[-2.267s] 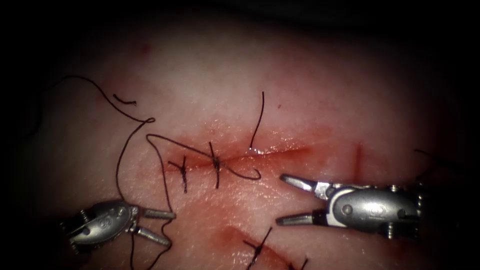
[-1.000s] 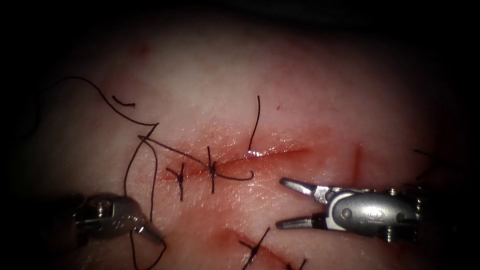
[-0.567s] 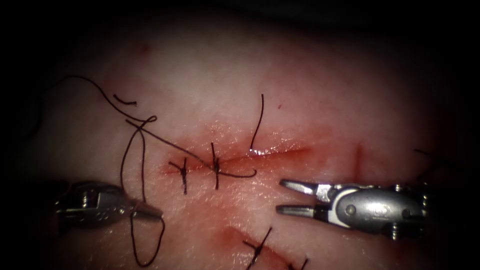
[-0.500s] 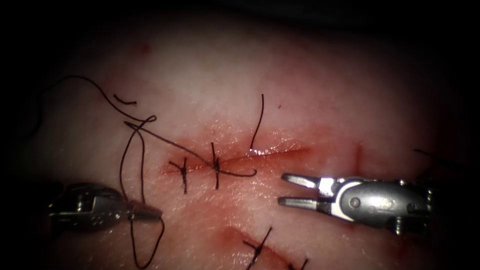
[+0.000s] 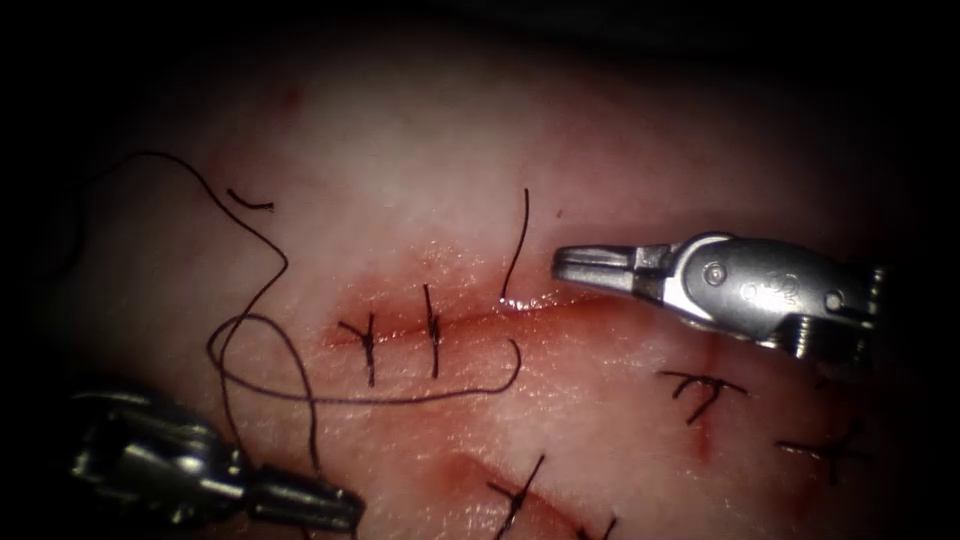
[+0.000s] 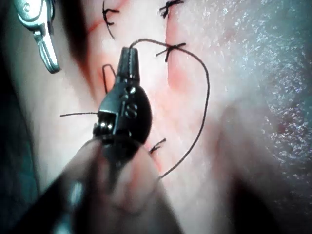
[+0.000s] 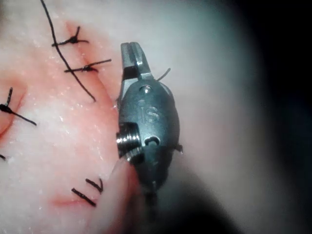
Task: Wound Closure
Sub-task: With the left hand loop the suture twice counter-clockwise around the right hand.
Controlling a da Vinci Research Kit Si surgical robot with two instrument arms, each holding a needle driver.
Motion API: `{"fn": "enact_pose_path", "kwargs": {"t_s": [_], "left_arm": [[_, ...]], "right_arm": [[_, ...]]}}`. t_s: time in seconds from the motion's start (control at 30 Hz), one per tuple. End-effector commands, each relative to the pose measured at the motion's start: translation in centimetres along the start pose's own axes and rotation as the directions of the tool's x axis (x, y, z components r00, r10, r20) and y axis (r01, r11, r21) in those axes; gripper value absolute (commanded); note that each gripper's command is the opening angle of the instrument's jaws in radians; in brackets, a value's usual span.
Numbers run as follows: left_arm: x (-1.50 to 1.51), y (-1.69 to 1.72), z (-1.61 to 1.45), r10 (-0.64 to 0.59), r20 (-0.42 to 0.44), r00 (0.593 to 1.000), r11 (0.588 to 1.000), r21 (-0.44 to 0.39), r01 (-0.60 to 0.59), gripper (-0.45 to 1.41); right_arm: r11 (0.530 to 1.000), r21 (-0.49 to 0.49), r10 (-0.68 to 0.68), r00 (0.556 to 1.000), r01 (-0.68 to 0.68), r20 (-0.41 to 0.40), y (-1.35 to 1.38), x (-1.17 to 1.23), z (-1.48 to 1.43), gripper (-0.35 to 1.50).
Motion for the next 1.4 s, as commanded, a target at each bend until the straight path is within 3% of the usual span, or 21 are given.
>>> {"fn": "enact_pose_path", "kwargs": {"t_s": [0.03,0.2,0.33,0.37,0.47,0.67,0.77,0.93,1.03,1.07,1.13,1.17,1.4], "left_arm": [[-0.02,-0.06,0.04,0.026,-0.008,1.0,1.0,-0.002,-0.026,-0.45],[0.02,-0.13,-0.14,0.111,0.077,0.991,0.993,0.019,-0.113,-0.45],[-0.13,-0.2,-0.36,0.12,0.166,0.979,0.99,0.048,-0.13,-0.45],[-0.25,-0.24,-0.46,0.109,0.215,0.971,0.99,0.059,-0.124,-0.45],[-0.46,-0.3,-0.58,0.114,0.287,0.951,0.989,0.057,-0.135,-0.45],[-0.87,-0.29,-0.69,0.103,0.347,0.932,0.99,0.059,-0.131,-0.45],[-1.03,-0.25,-0.72,0.103,0.351,0.931,0.99,0.058,-0.131,-0.45],[-1.35,-0.21,-0.78,0.1,0.382,0.919,0.991,0.046,-0.127,-0.45],[-1.63,-0.14,-0.76,0.099,0.398,0.912,0.991,0.044,-0.127,-0.45],[-1.63,-0.14,-0.76,0.099,0.398,0.912,0.991,0.044,-0.127,-0.45],[-1.76,-0.07,-0.72,0.094,0.401,0.911,0.991,0.053,-0.125,-0.45],[-1.87,0.01,-0.66,0.096,0.404,0.91,0.992,0.042,-0.123,-0.45],[-2.05,0.24,-0.47,0.076,0.407,0.91,0.995,0.023,-0.094,-0.45]], "right_arm": [[0.998,0.066,-0.007,1.0,0.005,0.028,0.12,-0.01,0.2,-0.35],[0.966,0.259,-0.037,0.994,0.009,0.104,0.17,-0.1,0.53,-0.35],[0.912,0.41,-0.067,0.993,0.02,0.101,-0.01,-0.14,0.87,-0.35],[0.88,0.475,-0.067,0.992,0.007,0.108,-0.1,-0.14,1.06,-0.35],[0.839,0.544,-0.065,0.994,0.005,0.091,-0.12,-0.15,1.32,-0.35],[0.763,0.644,-0.008,0.995,-0.055,0.095,-0.13,-0.22,1.74,-0.35],[0.729,0.678,0.052,0.995,-0.095,0.084,-0.24,-0.25,1.85,-0.35],[0.676,0.725,0.196,0.981,-0.129,-0.008,-0.36,-0.16,1.82,-0.35],[0.647,0.741,0.343,0.936,-0.178,-0.075,-0.37,-0.08,1.76,-0.35],[0.647,0.741,0.343,0.936,-0.178,-0.075,-0.37,-0.08,1.76,-0.35],[0.638,0.735,0.44,0.892,-0.228,-0.106,-0.35,-0.04,1.75,-0.35],[0.655,0.709,0.492,0.859,-0.259,-0.141,-0.31,0.0,1.72,-0.35],[0.676,0.645,0.6,0.775,-0.357,-0.2,-0.16,0.19,1.57,-0.35]]}}
